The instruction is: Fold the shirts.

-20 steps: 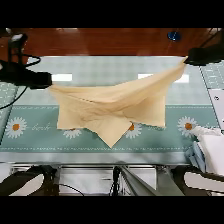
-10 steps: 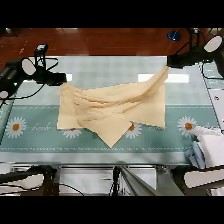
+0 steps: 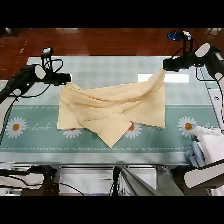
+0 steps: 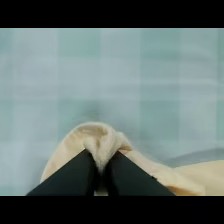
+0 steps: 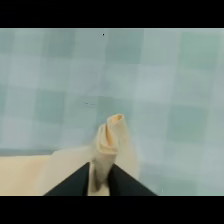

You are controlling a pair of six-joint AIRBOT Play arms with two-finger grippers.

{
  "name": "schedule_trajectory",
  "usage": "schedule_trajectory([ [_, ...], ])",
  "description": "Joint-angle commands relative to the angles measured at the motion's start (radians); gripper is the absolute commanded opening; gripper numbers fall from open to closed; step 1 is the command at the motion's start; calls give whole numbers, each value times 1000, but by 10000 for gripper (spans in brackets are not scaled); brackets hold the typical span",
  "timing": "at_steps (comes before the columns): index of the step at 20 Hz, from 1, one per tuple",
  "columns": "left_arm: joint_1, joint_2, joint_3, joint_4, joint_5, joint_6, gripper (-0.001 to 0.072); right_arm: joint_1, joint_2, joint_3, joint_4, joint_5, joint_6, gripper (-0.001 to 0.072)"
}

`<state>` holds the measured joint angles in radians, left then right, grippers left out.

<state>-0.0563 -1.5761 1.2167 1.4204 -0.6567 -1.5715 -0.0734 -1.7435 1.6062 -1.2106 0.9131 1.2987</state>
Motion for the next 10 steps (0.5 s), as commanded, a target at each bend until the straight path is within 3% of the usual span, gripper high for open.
schedule_trajectory([
  [1, 8, -10, 15, 2, -4, 0, 470, 0, 0, 5, 0, 32, 8, 331],
  [2, 21, -2, 44, 14, -44, 0, 611, 0, 20, 19, -29, 76, 5, 370],
  [3, 37, 6, 84, 55, -107, 1, 619, 0, 46, 35, -87, 124, 5, 407],
  [4, 60, 14, 132, 126, -188, 19, 617, 0, 79, 53, -165, 196, 9, 463],
  [6, 125, 18, 203, 233, -335, 69, 589, 0, 150, 62, -320, 345, 34, 480],
  [7, 167, 18, 210, 218, -373, 112, 485, 0, 178, 62, -380, 420, 44, 480],
  [8, 212, 14, 205, 163, -404, 156, 444, 0, 196, 62, -414, 471, 54, 479],
  [10, 296, -8, 180, -42, -446, 308, 486, 0, 213, 62, -414, 504, 59, 476],
])
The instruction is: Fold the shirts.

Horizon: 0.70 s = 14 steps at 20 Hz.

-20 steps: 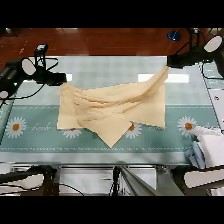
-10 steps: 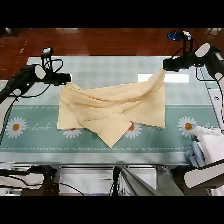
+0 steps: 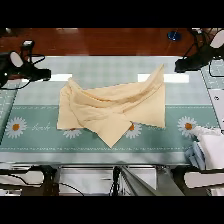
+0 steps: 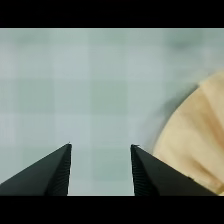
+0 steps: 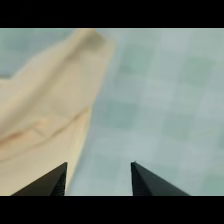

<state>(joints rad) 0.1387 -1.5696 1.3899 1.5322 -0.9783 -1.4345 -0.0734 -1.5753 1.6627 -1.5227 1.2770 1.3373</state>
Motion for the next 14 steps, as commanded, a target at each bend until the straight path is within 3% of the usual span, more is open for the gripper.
schedule_trajectory([
  [1, 139, -39, 0, -279, -169, 267, 539, 0, 46, 5, -83, 145, 20, 469],
  [3, 200, -97, 1, -481, -256, 369, 558, 0, 45, 0, -48, 150, 20, 469],
  [5, 238, -161, 2, -610, -291, 379, 694, 0, 45, -12, -42, 159, 20, 468],
  [14, 180, -295, 104, -661, -357, 373, 690, 0, 45, -24, 27, 193, 45, 468],
])
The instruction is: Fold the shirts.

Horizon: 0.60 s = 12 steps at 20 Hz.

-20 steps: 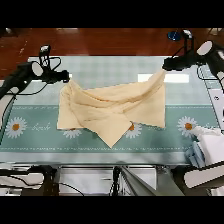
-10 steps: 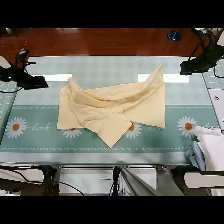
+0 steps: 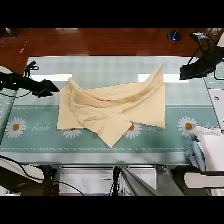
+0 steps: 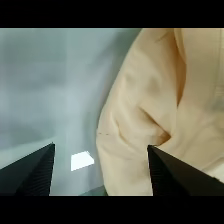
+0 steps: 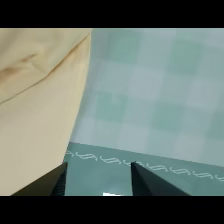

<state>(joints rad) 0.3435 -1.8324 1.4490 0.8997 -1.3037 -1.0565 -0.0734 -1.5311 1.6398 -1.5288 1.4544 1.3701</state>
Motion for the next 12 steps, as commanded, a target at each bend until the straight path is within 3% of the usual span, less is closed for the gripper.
schedule_trajectory([
  [1, -43, -46, 61, -27, -33, -35, 690, 0, 1, -1, 45, 24, 14, 468],
  [4, -101, -95, 121, 121, -61, -209, 646, 0, 1, -1, 59, 66, 17, 467],
  [6, -144, -121, 166, 226, -81, -283, 630, 0, 2, -1, 58, 87, 18, 388],
  [7, -162, -132, 180, 253, -81, -310, 538, 0, 3, -1, 58, 94, 17, 387],
  [8, -173, -139, 183, 253, -80, -311, 331, 0, 4, -1, 59, 96, 18, 388],
  [9, -182, -148, 183, 253, -78, -311, 178, 0, 8, -1, 60, 96, 17, 388],
  [10, -185, -158, 183, 253, -90, -318, 82, 0, 12, -1, 60, 96, 17, 388],
  [11, -184, -167, 183, 253, -112, -318, 34, 0, 18, -1, 60, 97, 17, 388],
  [12, -180, -175, 184, 253, -131, -318, 34, 0, 27, -1, 58, 96, 16, 388],
])
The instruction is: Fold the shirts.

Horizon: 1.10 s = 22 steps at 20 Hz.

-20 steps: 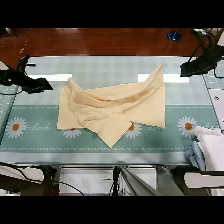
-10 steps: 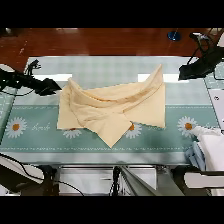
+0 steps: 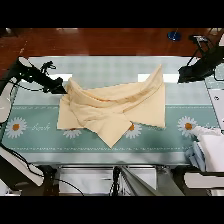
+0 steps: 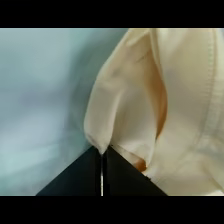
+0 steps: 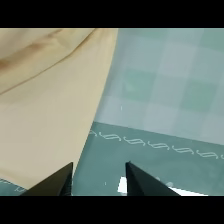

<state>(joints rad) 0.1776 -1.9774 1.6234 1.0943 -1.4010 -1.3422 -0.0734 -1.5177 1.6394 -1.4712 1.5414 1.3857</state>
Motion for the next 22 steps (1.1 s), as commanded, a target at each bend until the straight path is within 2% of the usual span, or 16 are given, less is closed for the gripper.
schedule_trajectory([
  [1, -7, -32, 10, 58, -47, -32, 32, 0, 22, 0, -6, 8, 0, 388],
  [3, 9, -24, 27, 58, -71, -28, 30, 0, 39, 0, -29, 8, -2, 388],
  [5, 23, -4, 68, 58, -82, -28, 29, -1, 42, -1, -122, 30, 0, 408],
  [6, 28, 12, 91, 58, -85, -28, 29, -9, 41, -11, -168, 49, -2, 489],
  [7, 30, 29, 108, 59, -84, -24, 29, -34, 41, -32, -168, 64, -2, 526],
  [9, 31, 51, 137, 58, -85, -13, 29, -119, 42, -110, -60, 74, 6, 544],
  [11, 27, 60, 153, 57, -91, -13, 29, -212, 42, -217, 141, 69, -1, 574],
  [13, 27, 60, 156, 30, -93, -13, 29, -282, 42, -342, 340, 57, -44, 580],
  [14, 27, 60, 156, 20, -93, -13, 29, -298, 42, -397, 393, 48, -66, 580],
  [22, 27, 60, 156, 13, -111, -12, 30, -246, 83, -784, 520, -121, -159, 579],
])
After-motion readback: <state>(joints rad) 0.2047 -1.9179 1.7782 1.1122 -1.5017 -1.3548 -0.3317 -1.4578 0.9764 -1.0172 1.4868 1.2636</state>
